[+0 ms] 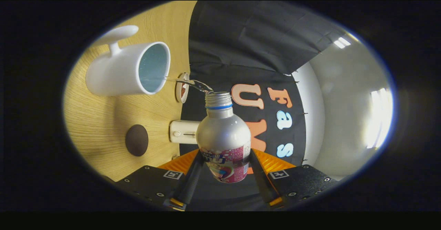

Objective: Take the bottle from table, then pour the juice into the cup, finally place the bottle on the coaster

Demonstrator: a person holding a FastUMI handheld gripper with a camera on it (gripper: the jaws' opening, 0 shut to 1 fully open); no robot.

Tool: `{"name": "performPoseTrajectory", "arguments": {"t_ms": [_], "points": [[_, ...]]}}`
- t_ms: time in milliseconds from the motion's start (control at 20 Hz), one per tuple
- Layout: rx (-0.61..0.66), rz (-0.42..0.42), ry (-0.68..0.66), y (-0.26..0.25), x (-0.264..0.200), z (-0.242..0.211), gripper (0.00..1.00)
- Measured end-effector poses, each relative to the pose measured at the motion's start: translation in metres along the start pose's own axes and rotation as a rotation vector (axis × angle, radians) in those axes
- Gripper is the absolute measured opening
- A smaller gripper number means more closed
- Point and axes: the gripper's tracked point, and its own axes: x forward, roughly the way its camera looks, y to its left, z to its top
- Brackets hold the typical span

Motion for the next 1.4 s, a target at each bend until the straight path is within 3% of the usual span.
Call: {"name": "performPoseTrajectory", "arguments": {"t_ms": [1400], "points": [[-0.168,-0.021,-0.039,-0.018,0.006,0.007,0.76]]}}
